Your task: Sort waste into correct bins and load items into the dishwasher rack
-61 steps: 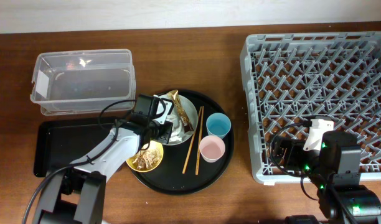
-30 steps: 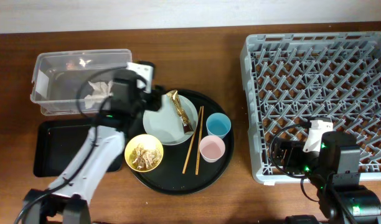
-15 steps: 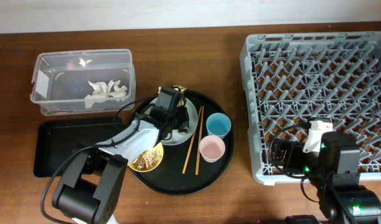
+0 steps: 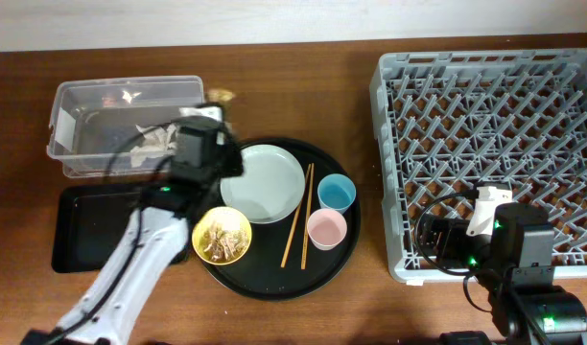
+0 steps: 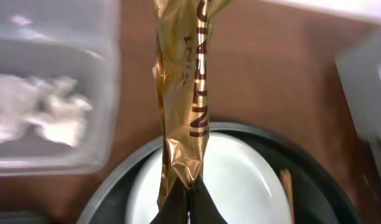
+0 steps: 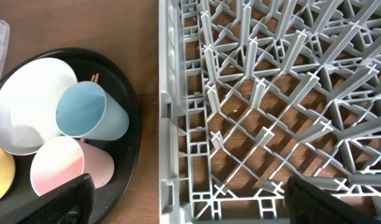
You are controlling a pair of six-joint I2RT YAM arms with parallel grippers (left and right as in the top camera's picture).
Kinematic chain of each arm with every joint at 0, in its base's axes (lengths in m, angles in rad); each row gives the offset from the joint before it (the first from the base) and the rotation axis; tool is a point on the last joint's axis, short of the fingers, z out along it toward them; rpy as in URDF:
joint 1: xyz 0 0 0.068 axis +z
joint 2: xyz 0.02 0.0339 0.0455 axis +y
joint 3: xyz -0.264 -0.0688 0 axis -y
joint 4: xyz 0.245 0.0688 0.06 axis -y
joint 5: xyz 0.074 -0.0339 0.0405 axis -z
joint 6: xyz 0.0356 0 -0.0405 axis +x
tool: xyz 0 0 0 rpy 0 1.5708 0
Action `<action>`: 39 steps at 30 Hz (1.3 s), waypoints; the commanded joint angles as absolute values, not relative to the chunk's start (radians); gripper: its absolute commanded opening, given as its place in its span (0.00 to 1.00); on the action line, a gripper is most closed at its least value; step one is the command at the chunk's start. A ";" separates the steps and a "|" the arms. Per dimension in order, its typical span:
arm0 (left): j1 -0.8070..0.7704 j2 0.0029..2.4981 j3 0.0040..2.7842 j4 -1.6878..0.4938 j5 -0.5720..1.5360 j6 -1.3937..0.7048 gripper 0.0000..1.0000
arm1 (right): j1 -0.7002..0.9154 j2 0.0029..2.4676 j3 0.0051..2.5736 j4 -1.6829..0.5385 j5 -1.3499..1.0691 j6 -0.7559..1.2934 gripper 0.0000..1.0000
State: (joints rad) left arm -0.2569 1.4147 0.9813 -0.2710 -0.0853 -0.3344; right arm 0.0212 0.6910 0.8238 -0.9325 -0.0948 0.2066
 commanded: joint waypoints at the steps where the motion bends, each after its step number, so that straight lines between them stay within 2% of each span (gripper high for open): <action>1: -0.105 1.409 0.985 -0.234 -0.129 -0.313 0.01 | 0.026 0.694 0.842 -0.931 -0.096 0.207 0.98; 4: 0.011 1.463 0.984 -0.133 -0.129 -0.313 0.01 | 0.026 0.694 0.842 -0.932 -0.096 0.207 0.99; 8: 0.066 1.557 0.985 0.056 -0.128 -0.313 0.03 | 0.026 0.694 0.842 -0.933 -0.096 0.207 0.98; 9: 0.068 1.583 0.985 0.095 -0.128 -0.313 0.25 | 0.026 0.694 0.842 -0.933 -0.096 0.207 0.98; 10: 0.068 1.596 0.985 0.105 -0.128 -0.313 0.40 | 0.026 0.694 0.842 -0.933 -0.096 0.207 0.98; 12: 0.068 1.597 0.985 0.104 -0.120 -0.312 0.42 | 0.026 0.694 0.842 -0.933 -0.096 0.207 0.98; 16: 0.067 1.551 0.985 0.077 0.098 -0.312 0.42 | 0.026 0.694 0.842 -0.946 -0.096 0.207 0.98; 17: 0.057 1.510 0.985 0.028 0.175 -0.313 0.42 | 0.026 0.694 0.842 -0.946 -0.096 0.207 0.98; 22: -0.089 1.404 0.985 -0.278 0.177 -0.274 0.43 | 0.026 0.694 0.842 -0.947 -0.096 0.207 0.98; 24: -0.179 1.383 0.989 -0.419 0.177 -0.274 0.50 | 0.026 0.694 0.842 -0.947 -0.096 0.207 0.98; 26: -0.249 1.383 1.017 -0.545 0.176 -0.268 0.51 | 0.026 0.694 0.842 -0.947 -0.096 0.207 0.98; 28: -0.318 1.383 1.074 -0.686 0.176 -0.232 0.58 | 0.026 0.694 0.842 -0.947 -0.096 0.207 0.98; 32: -0.405 1.383 1.208 -0.983 0.176 -0.234 0.59 | 0.026 0.694 0.842 -0.946 -0.095 0.207 0.98; 33: -0.425 1.383 1.208 -1.024 0.176 -0.234 0.67 | 0.026 0.694 0.842 -0.946 -0.096 0.207 0.98; 34: -0.450 1.384 1.206 -1.063 0.177 -0.233 0.81 | 0.026 0.694 0.842 -0.946 -0.096 0.207 0.98; 35: -0.477 1.384 1.206 -1.076 0.180 -0.234 0.99 | 0.026 0.694 0.842 -0.946 -0.096 0.207 0.98; 39: -0.503 1.385 1.206 -1.031 0.181 -0.234 0.99 | 0.026 0.694 0.842 -0.947 -0.096 0.207 0.98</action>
State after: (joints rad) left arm -0.4973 1.3933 1.1931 -1.0645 0.1696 -0.2424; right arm 0.0212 0.6930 0.8288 -0.9493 -0.0948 0.2062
